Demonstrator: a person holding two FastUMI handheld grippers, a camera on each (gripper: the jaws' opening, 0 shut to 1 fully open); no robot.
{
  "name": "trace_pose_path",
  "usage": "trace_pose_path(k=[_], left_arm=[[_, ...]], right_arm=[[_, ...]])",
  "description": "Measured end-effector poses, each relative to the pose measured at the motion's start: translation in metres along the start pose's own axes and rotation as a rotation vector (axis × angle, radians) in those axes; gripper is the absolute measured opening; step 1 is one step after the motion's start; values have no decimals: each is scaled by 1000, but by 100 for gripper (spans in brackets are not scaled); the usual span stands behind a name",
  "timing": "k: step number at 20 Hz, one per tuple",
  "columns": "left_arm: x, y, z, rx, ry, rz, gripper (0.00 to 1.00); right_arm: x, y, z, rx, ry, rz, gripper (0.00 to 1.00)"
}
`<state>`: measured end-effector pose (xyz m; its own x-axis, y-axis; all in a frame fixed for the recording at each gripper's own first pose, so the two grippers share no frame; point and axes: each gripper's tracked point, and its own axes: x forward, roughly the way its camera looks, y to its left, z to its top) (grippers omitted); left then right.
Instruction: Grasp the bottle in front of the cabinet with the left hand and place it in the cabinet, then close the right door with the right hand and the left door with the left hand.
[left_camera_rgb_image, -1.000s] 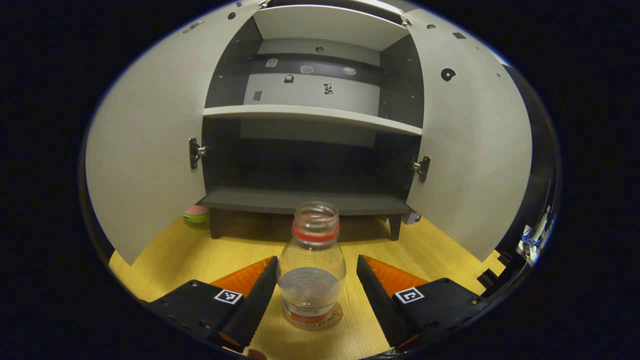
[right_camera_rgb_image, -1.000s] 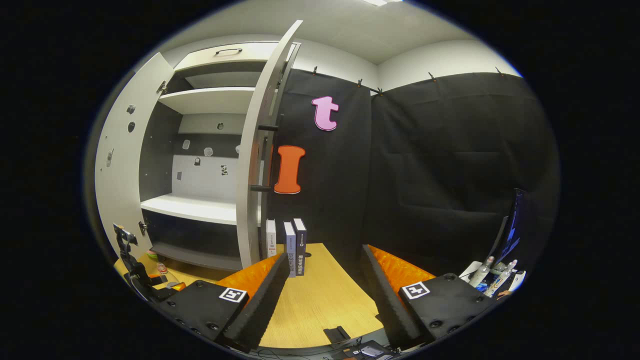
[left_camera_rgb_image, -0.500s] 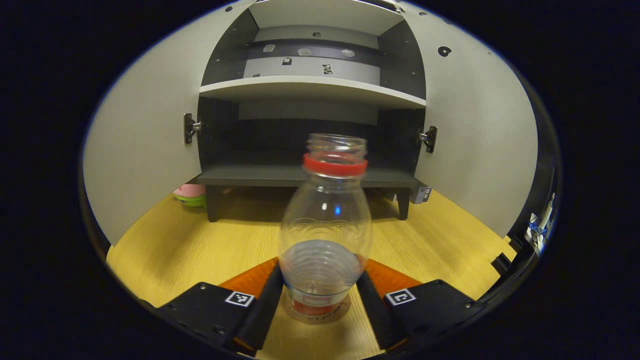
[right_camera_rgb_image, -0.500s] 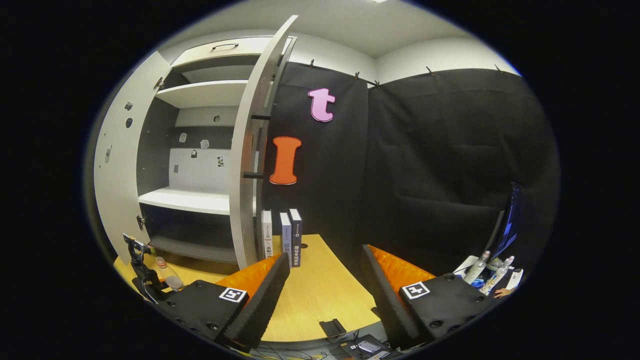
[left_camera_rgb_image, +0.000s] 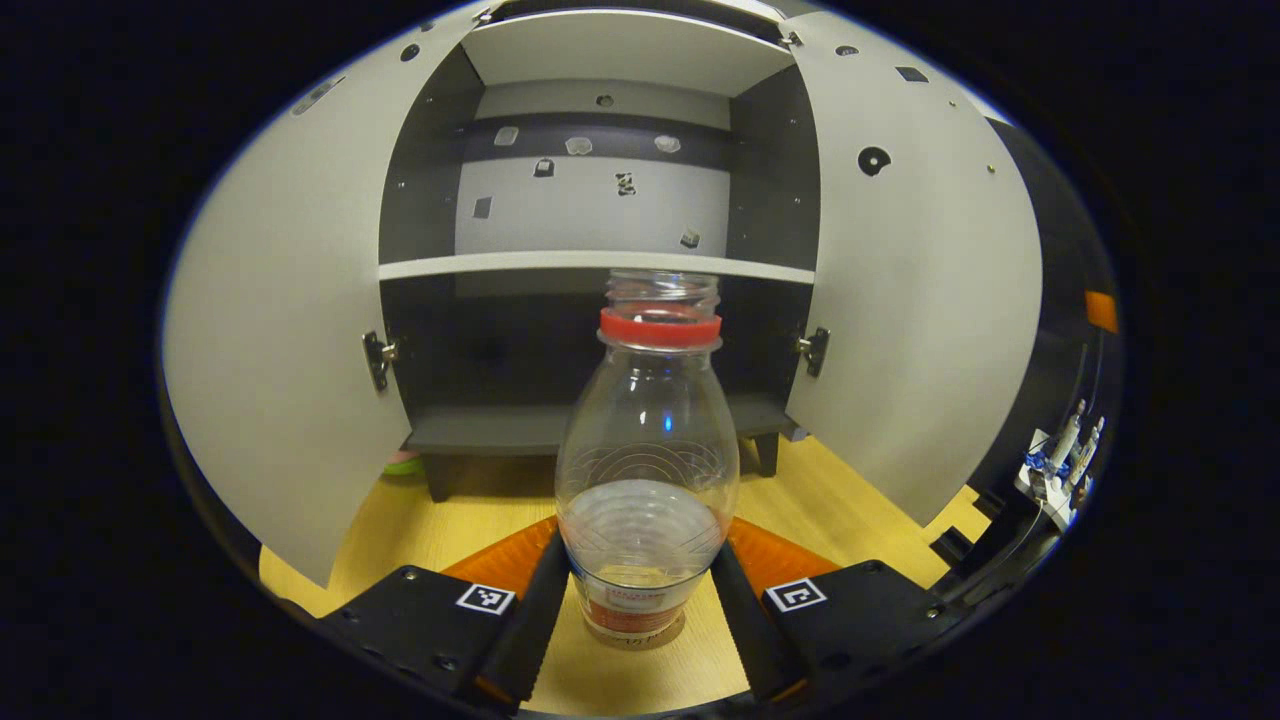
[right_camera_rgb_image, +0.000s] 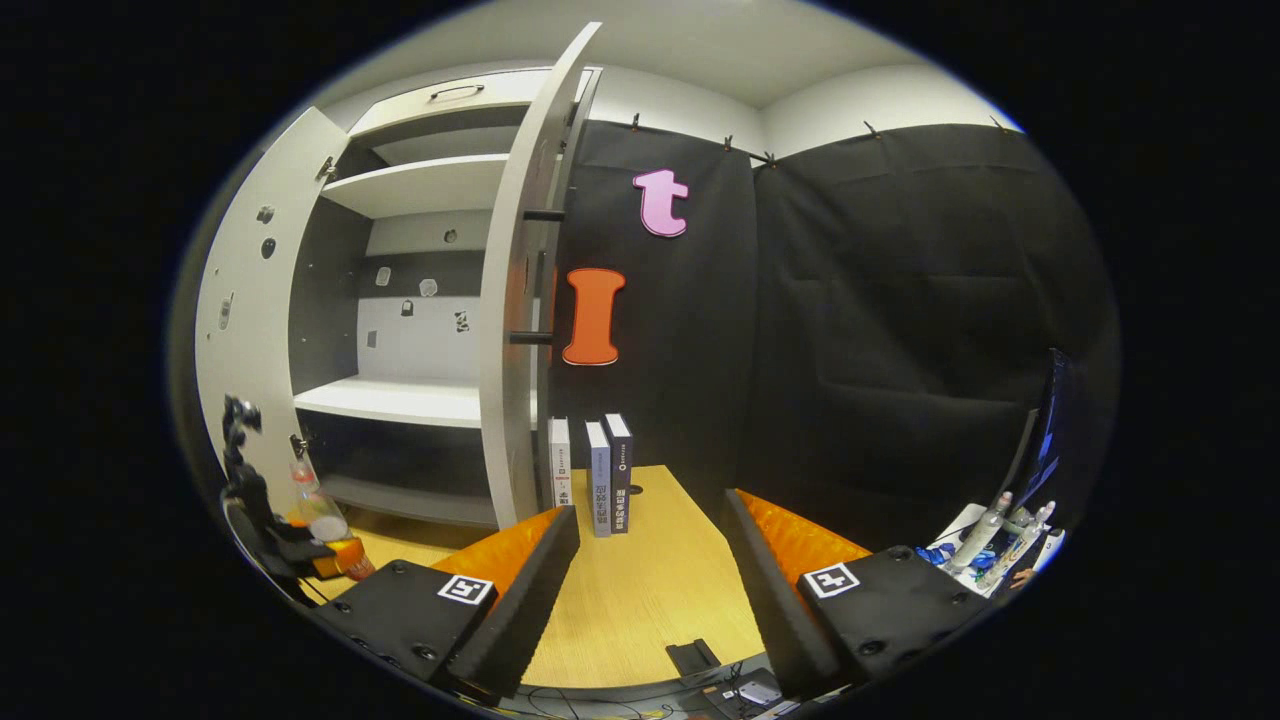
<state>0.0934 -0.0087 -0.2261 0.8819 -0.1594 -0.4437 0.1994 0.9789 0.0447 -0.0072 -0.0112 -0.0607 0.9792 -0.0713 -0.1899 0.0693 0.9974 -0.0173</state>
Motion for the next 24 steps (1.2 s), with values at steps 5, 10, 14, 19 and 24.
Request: trace_pose_path(k=[5, 10, 14, 19, 24], left_arm=[[-23, -19, 93, 46, -110, -73, 76], [-10, -31, 165, 78, -153, -109, 76], [22, -24, 212, 55, -183, -83, 76], [65, -17, 262, -16, -205, -75, 76], [116, -5, 279, -49, -168, -61, 76]], right_arm=[[7, 16, -5, 4, 8, 44, 97], [12, 16, -4, 26, 1, 56, 96], [18, 7, -5, 34, -1, 42, 97], [28, -7, -9, 59, 20, 18, 97], [40, -20, -11, 66, 32, -4, 97]])
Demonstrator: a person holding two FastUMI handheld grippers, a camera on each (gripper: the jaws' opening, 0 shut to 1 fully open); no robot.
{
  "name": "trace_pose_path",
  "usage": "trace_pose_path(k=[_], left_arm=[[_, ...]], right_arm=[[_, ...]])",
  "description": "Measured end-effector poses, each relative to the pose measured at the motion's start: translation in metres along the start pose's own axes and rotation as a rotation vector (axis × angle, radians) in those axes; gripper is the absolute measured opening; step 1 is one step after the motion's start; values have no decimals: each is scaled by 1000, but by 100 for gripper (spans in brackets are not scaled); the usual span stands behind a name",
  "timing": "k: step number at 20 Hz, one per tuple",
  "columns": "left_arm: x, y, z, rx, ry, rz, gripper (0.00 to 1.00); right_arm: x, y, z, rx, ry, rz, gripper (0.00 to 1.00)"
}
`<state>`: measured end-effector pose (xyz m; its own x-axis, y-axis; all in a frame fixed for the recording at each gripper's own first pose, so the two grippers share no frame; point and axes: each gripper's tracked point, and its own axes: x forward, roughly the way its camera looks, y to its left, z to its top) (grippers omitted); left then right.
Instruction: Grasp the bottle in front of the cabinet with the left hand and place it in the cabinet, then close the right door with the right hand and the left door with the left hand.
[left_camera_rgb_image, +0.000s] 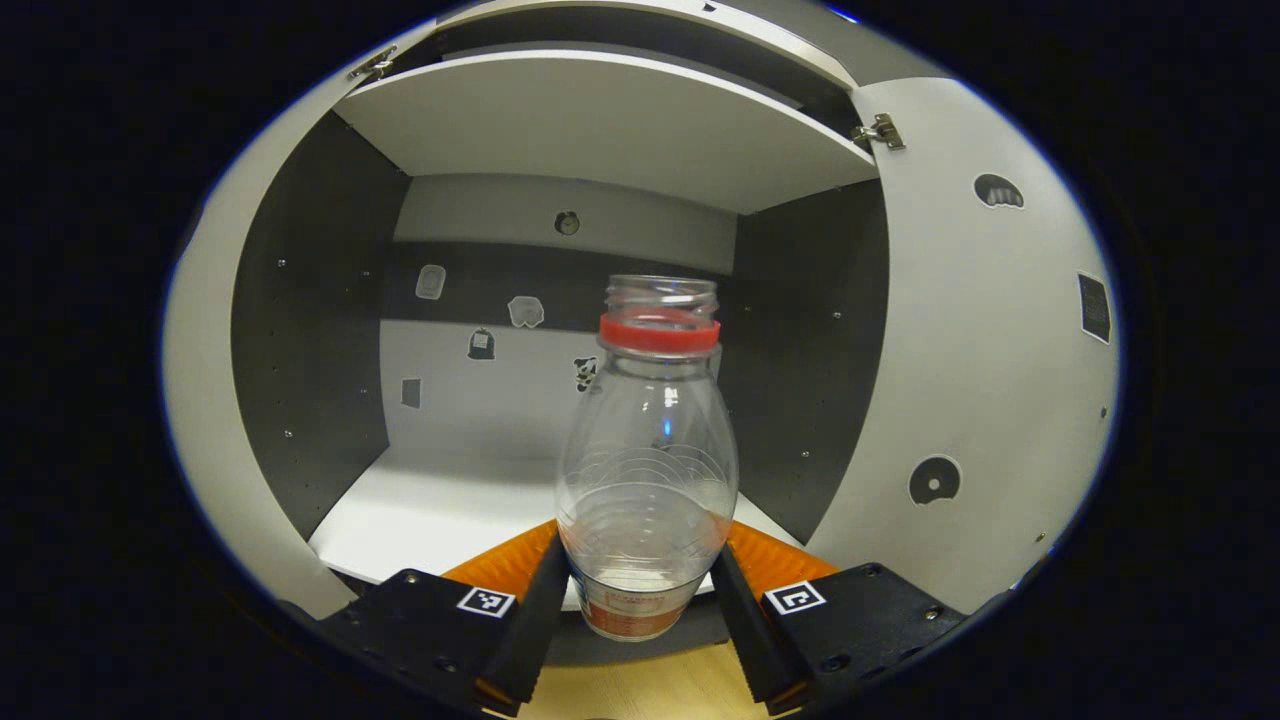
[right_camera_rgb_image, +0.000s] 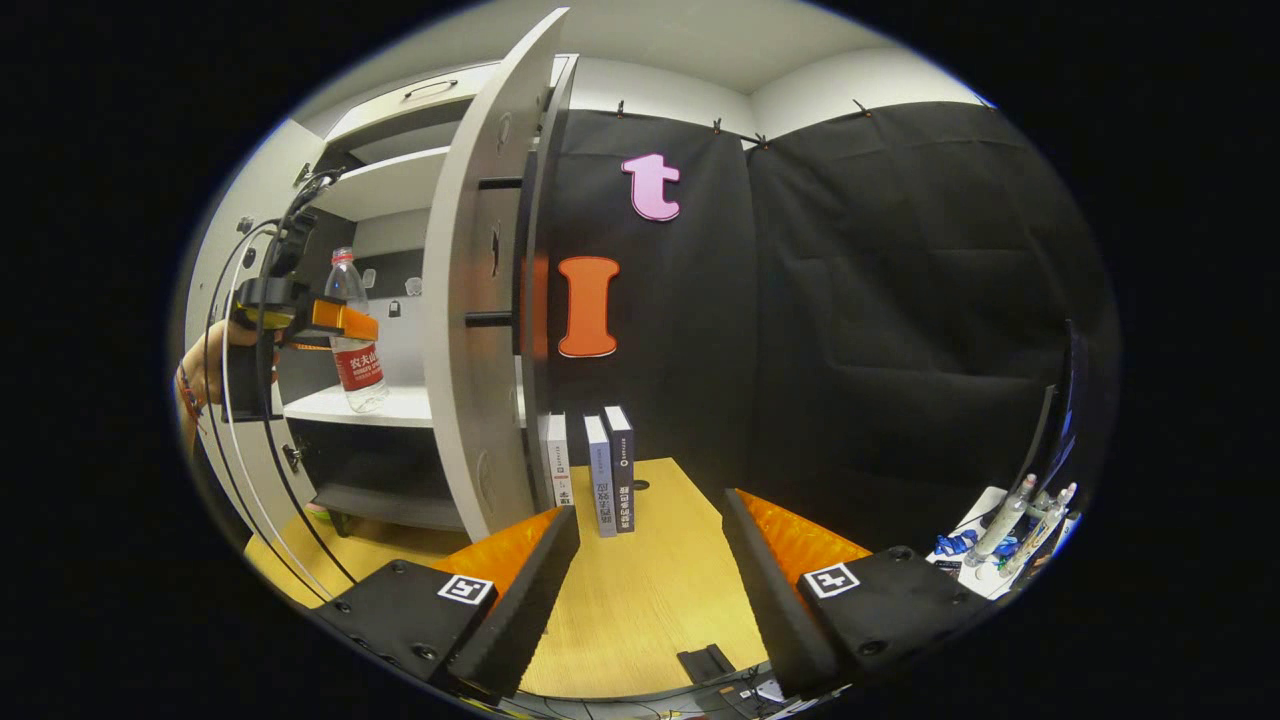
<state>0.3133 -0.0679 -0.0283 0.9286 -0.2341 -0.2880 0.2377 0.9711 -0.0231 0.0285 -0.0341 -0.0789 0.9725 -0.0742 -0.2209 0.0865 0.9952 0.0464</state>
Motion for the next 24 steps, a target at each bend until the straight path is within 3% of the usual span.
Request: trace_pose_path(k=[9, 16, 24], left_arm=[[67, 14, -13, 18, 82, 54, 77], [83, 13, -20, 19, 104, 66, 80], [77, 13, -18, 2, 71, 82, 95]], right_arm=[[21, -12, -3, -1, 22, -16, 97], [30, -17, -4, 3, 41, -21, 97], [36, -15, -3, -1, 48, -11, 97]])
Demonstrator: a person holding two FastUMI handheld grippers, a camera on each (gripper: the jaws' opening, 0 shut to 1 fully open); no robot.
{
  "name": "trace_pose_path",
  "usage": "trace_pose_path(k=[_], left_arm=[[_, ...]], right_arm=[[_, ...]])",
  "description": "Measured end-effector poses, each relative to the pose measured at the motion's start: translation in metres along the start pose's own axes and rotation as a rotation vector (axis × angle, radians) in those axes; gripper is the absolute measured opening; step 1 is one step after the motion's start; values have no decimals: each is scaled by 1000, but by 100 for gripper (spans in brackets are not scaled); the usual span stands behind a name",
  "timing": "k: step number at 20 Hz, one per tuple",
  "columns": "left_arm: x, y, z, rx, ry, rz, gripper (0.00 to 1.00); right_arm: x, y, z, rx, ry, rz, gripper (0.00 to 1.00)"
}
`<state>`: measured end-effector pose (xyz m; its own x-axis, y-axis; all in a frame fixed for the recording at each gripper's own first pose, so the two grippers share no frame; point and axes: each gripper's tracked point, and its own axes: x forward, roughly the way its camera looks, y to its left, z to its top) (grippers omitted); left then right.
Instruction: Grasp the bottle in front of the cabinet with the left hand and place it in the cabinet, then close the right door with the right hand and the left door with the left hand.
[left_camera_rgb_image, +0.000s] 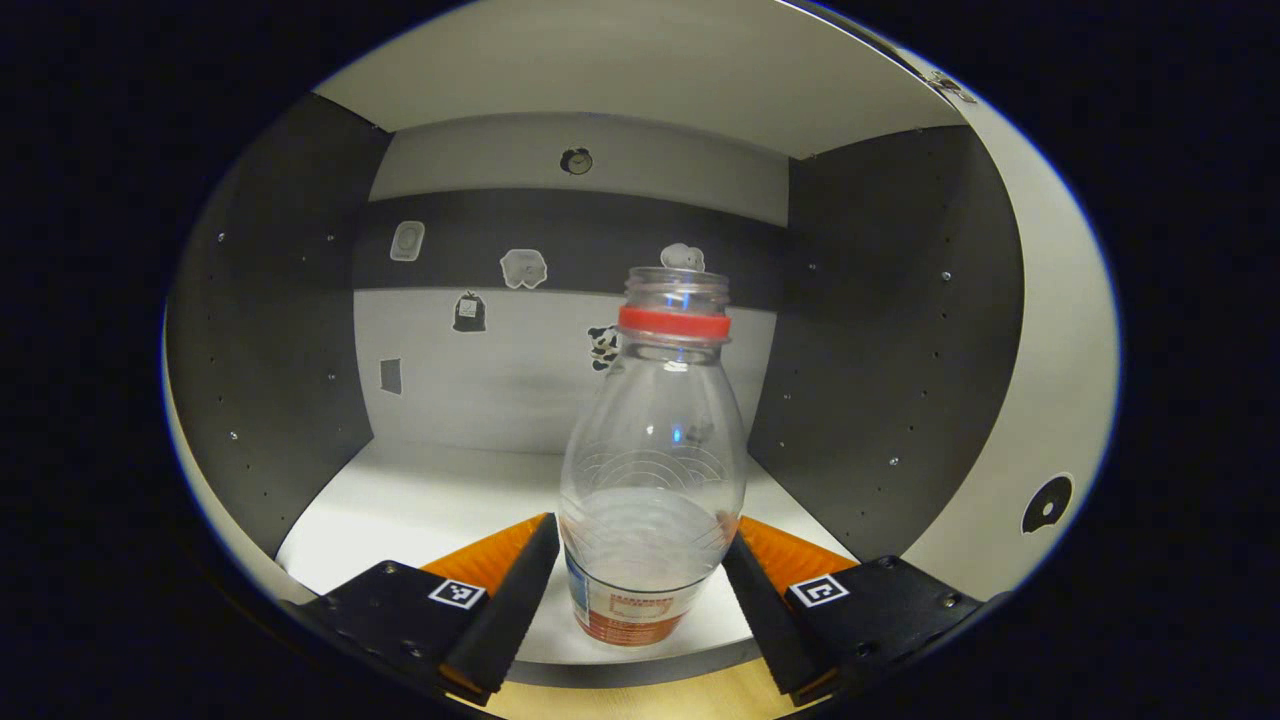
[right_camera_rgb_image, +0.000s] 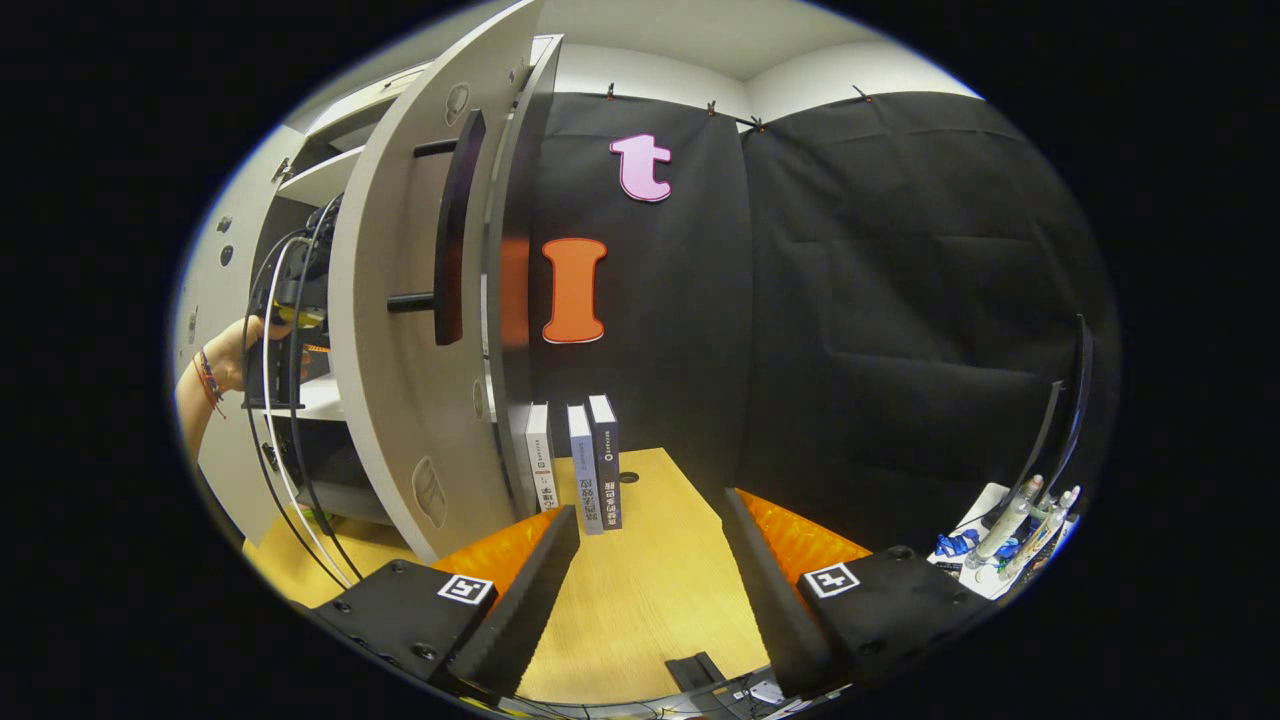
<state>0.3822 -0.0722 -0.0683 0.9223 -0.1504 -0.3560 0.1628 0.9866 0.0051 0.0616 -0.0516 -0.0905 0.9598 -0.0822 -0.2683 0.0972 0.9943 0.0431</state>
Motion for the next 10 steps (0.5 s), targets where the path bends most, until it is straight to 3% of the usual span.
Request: trace_pose_path(k=[10], left_arm=[[-44, -3, 11, 14, -80, -1, 95]], right_arm=[[-7, 9, 3, -7, -18, 10, 97]])
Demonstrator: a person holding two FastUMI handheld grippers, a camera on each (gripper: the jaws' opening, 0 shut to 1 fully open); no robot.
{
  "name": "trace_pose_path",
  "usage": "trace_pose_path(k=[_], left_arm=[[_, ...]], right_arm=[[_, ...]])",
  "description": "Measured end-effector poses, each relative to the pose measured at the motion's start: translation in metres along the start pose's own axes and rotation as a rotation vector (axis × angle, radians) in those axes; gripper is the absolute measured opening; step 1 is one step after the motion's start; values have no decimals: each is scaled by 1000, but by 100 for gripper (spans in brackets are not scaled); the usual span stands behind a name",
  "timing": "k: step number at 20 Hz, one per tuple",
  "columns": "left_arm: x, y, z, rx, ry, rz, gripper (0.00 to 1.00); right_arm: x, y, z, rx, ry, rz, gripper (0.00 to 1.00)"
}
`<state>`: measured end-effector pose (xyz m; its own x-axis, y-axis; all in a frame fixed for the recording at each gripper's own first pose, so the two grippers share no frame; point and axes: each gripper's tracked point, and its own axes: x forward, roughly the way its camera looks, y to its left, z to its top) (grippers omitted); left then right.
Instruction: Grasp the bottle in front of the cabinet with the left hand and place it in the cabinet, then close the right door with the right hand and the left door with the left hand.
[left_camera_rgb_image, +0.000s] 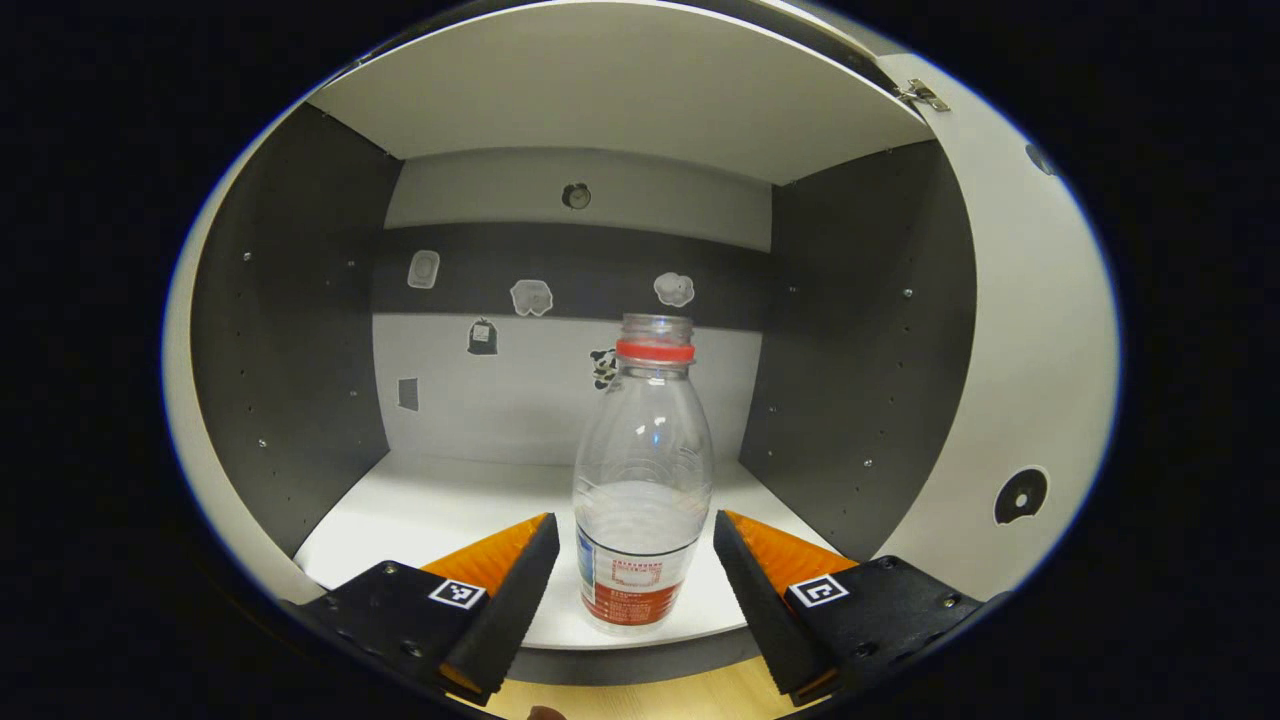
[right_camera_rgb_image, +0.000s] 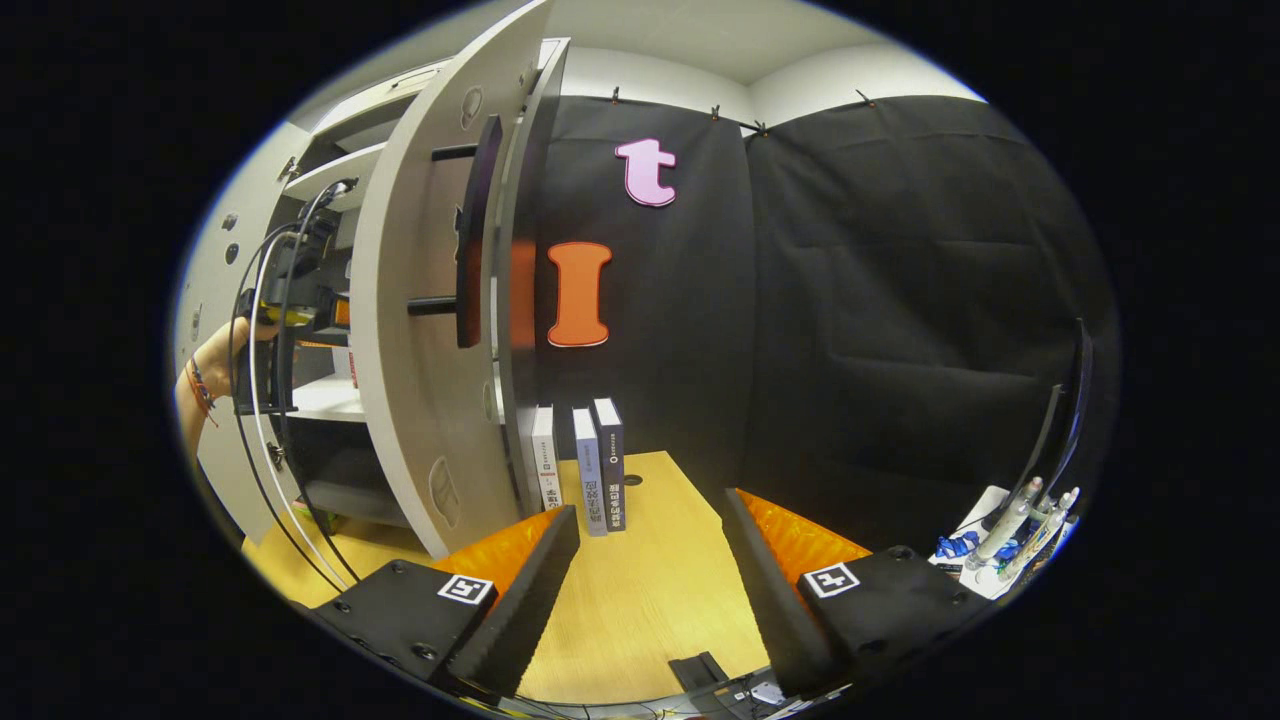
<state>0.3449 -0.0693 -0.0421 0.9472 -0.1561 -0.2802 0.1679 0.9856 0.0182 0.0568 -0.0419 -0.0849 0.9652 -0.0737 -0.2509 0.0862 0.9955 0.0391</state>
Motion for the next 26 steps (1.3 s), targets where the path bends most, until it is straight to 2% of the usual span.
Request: trace_pose_path(k=[5, 8, 10, 13, 19, 21, 22, 26], left_arm=[[-46, -1, 11, 9, -62, -10, 95], [-77, -3, 13, 4, -86, -32, 95], [-99, -8, 8, -4, -79, -63, 95], [-133, -2, 8, -20, -101, -65, 95], [-198, 30, 6, -34, -146, 3, 95], [-216, 37, 4, -45, -150, 14, 95], [-223, 41, 3, -48, -152, 19, 95], [-243, 51, -1, -59, -156, 36, 95]], right_arm=[[10, 8, 15, -14, -40, 23, 97], [20, 20, 22, 41, -52, 62, 97], [25, 20, 23, 60, -57, 64, 97], [32, 24, 21, 29, -57, 62, 97], [40, 50, 20, 25, -65, 121, 97], [39, 48, 22, 23, -75, 114, 100], [40, 48, 23, 27, -80, 115, 96], [39, 52, 21, 37, -79, 121, 95]])
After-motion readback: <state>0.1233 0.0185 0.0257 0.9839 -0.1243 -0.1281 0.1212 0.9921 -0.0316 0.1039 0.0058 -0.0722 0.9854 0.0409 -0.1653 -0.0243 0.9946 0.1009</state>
